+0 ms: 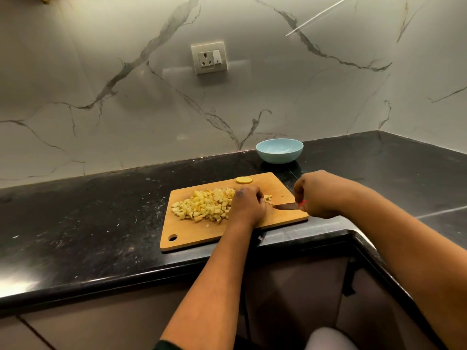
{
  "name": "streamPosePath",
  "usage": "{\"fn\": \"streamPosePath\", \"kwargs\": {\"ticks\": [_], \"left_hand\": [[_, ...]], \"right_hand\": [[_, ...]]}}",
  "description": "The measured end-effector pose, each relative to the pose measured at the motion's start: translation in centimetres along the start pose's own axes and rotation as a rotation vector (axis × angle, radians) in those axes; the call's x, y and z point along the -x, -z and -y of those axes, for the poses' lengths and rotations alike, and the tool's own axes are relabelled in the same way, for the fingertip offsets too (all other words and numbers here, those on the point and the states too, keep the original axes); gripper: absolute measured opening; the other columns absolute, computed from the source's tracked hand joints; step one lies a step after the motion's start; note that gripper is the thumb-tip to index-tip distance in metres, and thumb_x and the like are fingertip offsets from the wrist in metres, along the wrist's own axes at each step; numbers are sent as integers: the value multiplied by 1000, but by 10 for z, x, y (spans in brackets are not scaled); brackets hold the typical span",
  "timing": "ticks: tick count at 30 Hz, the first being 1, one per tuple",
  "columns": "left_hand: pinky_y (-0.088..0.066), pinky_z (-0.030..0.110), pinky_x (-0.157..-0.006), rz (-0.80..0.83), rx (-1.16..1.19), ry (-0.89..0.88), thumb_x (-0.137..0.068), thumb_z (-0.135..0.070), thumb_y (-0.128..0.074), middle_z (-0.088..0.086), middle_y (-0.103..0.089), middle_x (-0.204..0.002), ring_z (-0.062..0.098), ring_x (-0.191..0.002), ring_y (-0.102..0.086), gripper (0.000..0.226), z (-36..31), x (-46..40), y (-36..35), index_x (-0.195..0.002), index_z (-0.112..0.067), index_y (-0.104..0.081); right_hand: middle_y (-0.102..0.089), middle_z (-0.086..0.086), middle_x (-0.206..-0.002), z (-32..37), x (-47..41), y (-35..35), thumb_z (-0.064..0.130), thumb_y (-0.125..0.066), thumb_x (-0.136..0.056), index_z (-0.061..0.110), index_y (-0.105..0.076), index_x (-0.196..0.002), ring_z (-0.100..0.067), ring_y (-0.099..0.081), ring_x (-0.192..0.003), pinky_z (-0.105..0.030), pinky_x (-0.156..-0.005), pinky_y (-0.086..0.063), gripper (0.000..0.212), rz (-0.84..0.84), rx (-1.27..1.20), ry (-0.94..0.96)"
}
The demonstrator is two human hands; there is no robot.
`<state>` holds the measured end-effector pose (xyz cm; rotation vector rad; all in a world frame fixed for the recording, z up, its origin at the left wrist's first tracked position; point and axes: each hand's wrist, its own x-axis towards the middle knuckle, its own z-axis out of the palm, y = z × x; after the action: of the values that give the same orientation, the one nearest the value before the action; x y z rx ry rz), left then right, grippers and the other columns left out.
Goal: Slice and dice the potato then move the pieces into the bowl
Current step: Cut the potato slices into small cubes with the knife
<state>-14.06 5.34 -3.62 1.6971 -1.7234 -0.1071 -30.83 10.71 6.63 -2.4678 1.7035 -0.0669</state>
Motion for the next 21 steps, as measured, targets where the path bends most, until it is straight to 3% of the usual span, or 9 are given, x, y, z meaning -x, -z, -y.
{"fn": "streamPosePath", "kwargs": {"ticks": [4, 8, 12, 17, 21], "left_hand": [[-48, 25, -91, -48, -57, -75, -92, -8, -57, 9, -63, -112, 17, -103, -57, 24, -1, 2, 0, -114, -9, -67], [-43, 27, -99, -68, -132, -132, -95, -15, -54, 8, -61, -122, 20, -116, -53, 32, -5, 4, 0, -125, -10, -63], [-39, 32, -105, 79, -187, -141, -98, -32, -53, 6, -56, -134, 22, -125, -48, 41, -9, 1, 0, -136, -15, -56], [-41, 33, -100, 260, -279, -132, -101, -22, -48, 7, -57, -127, 24, -118, -51, 30, -15, -12, -2, -127, -17, -63], [-44, 33, -96, 273, -315, -137, -100, -17, -49, 9, -54, -124, 22, -113, -51, 23, -18, -17, -5, -120, -14, -59]], "right_hand": [[-55, 0, -99, -11, -14, -8, 16, -59, -94, 18, -62, -112, -12, -51, -84, -24, -72, -41, 18, -197, -224, -16], [-65, -11, -99, -20, -39, -63, 15, -55, -94, 15, -59, -108, -20, -55, -77, -27, -67, -41, 14, -394, -466, -73], [-64, -8, -96, -26, -51, -91, 21, -53, -97, 14, -58, -112, -16, -53, -77, -27, -68, -37, 17, -431, -682, -190], [-63, -4, -89, -33, -59, -89, 24, -54, -96, 17, -57, -111, -15, -58, -73, -26, -56, -41, 16, -388, -724, -244], [-61, -9, -93, -26, -58, -94, 15, -50, -97, 10, -55, -109, -22, -56, -79, -30, -67, -43, 14, -472, -646, -185]]}}
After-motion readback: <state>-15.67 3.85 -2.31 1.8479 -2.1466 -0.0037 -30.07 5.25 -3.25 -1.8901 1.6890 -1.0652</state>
